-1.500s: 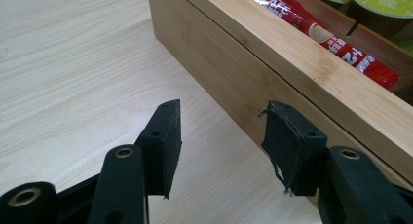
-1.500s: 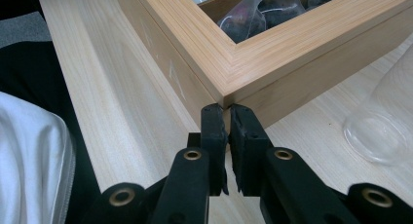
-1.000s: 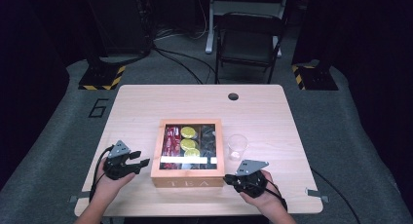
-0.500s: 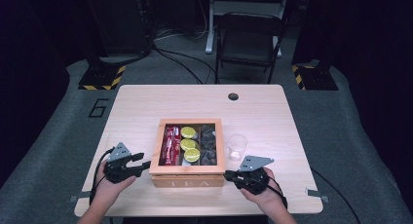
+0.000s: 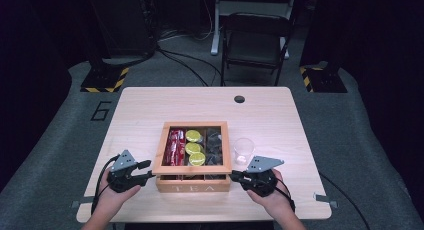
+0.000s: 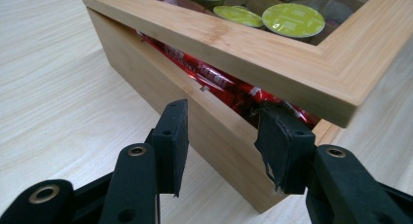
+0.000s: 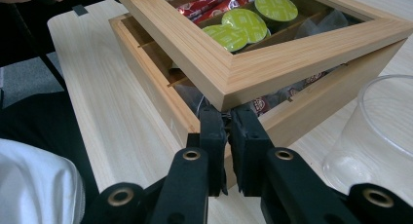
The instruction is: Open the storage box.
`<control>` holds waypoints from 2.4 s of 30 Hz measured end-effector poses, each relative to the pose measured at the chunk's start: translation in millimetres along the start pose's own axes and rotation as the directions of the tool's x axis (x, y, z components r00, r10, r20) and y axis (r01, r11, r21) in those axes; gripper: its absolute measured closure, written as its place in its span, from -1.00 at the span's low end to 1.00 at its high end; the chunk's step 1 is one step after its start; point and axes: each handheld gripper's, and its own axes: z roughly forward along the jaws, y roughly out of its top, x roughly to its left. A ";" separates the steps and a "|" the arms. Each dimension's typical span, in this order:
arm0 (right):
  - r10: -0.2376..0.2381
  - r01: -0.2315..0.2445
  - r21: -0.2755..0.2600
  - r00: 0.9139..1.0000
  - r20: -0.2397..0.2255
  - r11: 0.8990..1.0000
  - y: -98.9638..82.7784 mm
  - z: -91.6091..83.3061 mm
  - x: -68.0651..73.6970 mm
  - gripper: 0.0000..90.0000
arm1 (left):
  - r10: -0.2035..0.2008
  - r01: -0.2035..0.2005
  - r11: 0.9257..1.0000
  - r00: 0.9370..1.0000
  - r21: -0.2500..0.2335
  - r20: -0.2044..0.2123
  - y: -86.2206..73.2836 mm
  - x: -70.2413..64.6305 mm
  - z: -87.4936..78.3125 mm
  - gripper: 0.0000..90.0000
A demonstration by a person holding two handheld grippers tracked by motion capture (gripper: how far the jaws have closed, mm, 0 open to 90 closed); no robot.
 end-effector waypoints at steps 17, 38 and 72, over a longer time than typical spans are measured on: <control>0.017 -0.017 -0.030 1.000 0.008 0.999 4.6 0.3 -0.8 0.87 | 0.037 -0.036 0.999 0.999 -0.026 0.036 10.6 -18.1 -8.2 0.34; -0.009 0.013 -0.049 0.998 0.067 0.999 8.3 2.8 -1.9 0.48 | -0.009 0.009 0.999 1.000 -0.039 0.012 14.5 -23.0 -18.4 0.35; 0.021 -0.013 -0.072 0.993 0.112 0.997 29.8 -0.3 1.8 0.10 | -0.020 0.019 0.998 1.000 -0.066 -0.021 32.1 -24.4 -23.2 0.17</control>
